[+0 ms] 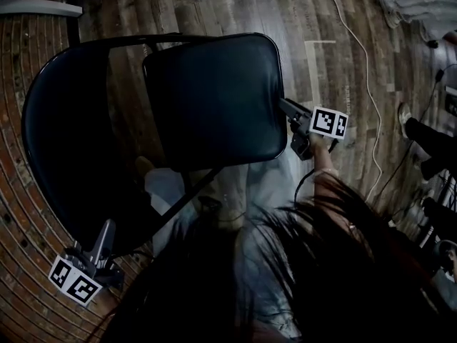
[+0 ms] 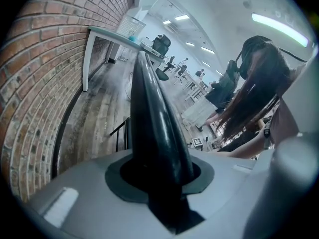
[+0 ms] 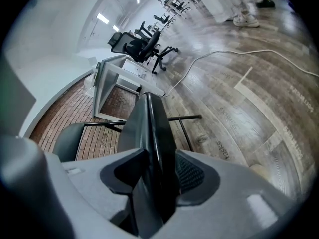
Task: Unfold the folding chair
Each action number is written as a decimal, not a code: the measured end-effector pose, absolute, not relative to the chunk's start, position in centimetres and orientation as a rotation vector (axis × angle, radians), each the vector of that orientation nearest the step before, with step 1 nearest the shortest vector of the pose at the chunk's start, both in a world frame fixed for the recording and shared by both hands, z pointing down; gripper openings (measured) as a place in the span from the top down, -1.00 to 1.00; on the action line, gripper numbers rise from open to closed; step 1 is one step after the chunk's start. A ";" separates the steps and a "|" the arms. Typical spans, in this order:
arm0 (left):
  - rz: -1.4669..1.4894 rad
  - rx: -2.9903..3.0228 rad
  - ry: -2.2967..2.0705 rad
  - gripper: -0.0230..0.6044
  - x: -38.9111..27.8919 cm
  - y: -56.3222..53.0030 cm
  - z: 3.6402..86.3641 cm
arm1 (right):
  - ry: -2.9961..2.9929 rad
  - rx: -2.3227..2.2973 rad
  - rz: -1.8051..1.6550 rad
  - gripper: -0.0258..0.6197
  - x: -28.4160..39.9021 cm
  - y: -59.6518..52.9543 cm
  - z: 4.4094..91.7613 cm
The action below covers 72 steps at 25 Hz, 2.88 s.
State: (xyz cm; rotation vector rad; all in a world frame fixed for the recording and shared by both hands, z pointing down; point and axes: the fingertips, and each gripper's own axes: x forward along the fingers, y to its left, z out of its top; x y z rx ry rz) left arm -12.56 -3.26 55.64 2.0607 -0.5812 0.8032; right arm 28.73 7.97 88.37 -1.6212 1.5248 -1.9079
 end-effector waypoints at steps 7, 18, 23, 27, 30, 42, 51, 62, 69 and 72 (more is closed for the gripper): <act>0.838 2.094 -0.602 0.53 -12.5 -3.4 55.6 | 1.488 -1.706 -1.884 0.48 28.9 8.5 87.4; 0.922 2.097 -0.668 0.54 -13.5 -3.2 54.8 | 1.565 -1.715 -1.855 0.79 27.8 8.7 82.8; 0.908 2.055 -0.654 0.51 -14.0 -2.8 54.8 | 1.633 -1.711 -1.820 0.92 26.2 8.1 79.5; 0.847 2.012 -0.650 0.42 -14.6 -2.8 54.6 | 1.672 -1.698 -1.766 0.92 25.2 7.4 76.6; 0.819 1.995 -0.656 0.41 -14.5 -2.8 54.7 | 1.684 -1.689 -1.749 0.92 24.9 7.2 74.8; 0.669 1.993 -0.662 0.34 -16.4 -2.1 54.7 | 1.875 -1.738 -1.649 0.92 20.9 6.2 68.7; 0.716 2.017 -0.669 0.47 -17.4 -1.6 53.1 | 1.879 -1.742 -1.601 0.92 17.6 5.9 64.6; 0.682 2.024 -0.763 0.78 -19.3 -1.1 50.1 | 1.883 -1.766 -1.532 0.92 14.9 6.5 61.4; 0.648 2.049 -0.790 0.92 -17.0 0.0 47.5 | 1.921 -1.777 -1.504 0.92 14.3 6.6 59.0; 0.630 2.062 -0.775 0.92 -14.6 0.4 46.6 | 1.921 -1.797 -1.493 0.92 14.5 7.0 58.3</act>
